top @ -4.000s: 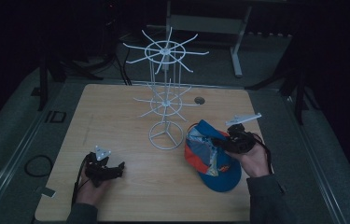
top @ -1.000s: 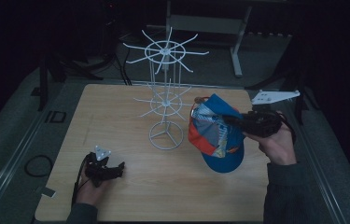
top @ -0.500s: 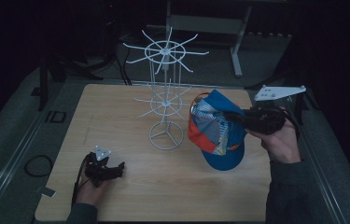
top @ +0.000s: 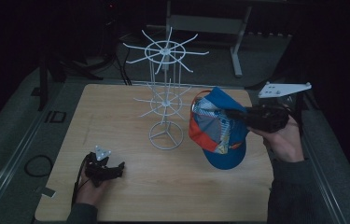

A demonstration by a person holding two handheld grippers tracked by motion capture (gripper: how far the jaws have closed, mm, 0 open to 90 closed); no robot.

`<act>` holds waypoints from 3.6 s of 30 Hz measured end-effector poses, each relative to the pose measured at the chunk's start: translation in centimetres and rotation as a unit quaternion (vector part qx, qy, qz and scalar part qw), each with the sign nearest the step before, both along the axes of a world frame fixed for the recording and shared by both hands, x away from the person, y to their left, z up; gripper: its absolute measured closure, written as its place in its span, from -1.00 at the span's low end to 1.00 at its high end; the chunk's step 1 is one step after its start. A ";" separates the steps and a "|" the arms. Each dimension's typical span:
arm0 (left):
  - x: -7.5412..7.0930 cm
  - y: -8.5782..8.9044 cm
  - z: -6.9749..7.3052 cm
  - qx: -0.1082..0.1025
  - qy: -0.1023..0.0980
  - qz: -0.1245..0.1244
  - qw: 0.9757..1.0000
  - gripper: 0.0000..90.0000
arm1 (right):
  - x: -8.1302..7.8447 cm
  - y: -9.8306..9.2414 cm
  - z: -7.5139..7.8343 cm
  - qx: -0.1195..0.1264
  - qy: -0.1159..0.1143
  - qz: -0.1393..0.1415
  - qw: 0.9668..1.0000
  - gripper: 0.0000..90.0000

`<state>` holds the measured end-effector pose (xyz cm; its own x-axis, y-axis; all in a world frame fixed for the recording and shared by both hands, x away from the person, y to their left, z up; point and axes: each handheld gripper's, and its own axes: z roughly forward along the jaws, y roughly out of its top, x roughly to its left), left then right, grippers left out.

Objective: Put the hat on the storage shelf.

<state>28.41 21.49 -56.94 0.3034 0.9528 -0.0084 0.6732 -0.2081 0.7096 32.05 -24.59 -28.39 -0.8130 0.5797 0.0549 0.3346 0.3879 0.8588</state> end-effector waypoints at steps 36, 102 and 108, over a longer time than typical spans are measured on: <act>0.0 0.0 0.0 0.000 0.000 0.000 1.000 -0.70 | -0.1 0.5 3.6 0.022 -0.024 0.013 0.999 0.93; 0.0 0.0 0.0 0.000 -0.001 0.001 1.000 -0.70 | 1.4 4.9 3.7 0.100 -0.047 0.059 0.992 0.90; 0.0 0.0 0.0 0.000 0.002 -0.001 1.000 -0.70 | 2.2 6.2 2.0 0.056 -0.028 0.047 0.997 0.46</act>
